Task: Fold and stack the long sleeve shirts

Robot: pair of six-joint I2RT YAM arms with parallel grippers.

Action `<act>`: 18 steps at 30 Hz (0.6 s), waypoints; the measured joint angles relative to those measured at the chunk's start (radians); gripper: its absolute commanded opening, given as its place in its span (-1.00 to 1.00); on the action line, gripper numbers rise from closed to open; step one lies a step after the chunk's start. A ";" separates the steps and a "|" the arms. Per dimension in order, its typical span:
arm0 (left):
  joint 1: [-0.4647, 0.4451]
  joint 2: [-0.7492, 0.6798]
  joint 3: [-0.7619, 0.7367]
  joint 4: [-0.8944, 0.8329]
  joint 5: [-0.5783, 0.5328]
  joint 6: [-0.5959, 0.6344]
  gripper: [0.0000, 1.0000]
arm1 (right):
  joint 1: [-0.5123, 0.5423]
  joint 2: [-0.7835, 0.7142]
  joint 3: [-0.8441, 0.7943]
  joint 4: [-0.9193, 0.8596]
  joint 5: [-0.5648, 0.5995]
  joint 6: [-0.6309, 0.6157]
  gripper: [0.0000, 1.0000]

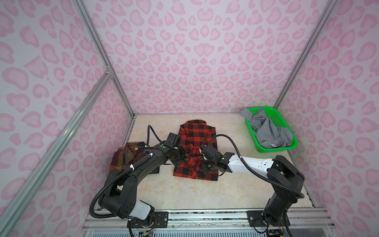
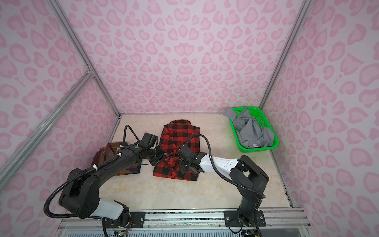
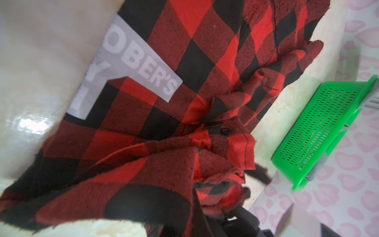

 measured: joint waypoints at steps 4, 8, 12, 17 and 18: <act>0.009 0.000 0.010 -0.005 0.000 0.005 -0.39 | -0.034 0.016 0.057 -0.002 -0.013 -0.028 -0.24; 0.021 0.000 0.019 -0.011 0.000 0.024 -0.08 | -0.074 0.062 0.125 -0.016 -0.042 -0.054 -0.24; 0.035 -0.013 0.022 -0.019 -0.004 0.027 0.02 | -0.096 0.098 0.190 -0.053 -0.064 -0.081 -0.22; 0.036 -0.027 0.022 -0.021 -0.002 0.034 0.09 | -0.116 0.061 0.206 -0.083 -0.114 -0.096 -0.16; 0.036 -0.028 0.022 -0.021 0.002 0.034 0.10 | -0.118 0.043 0.206 -0.092 -0.127 -0.095 -0.15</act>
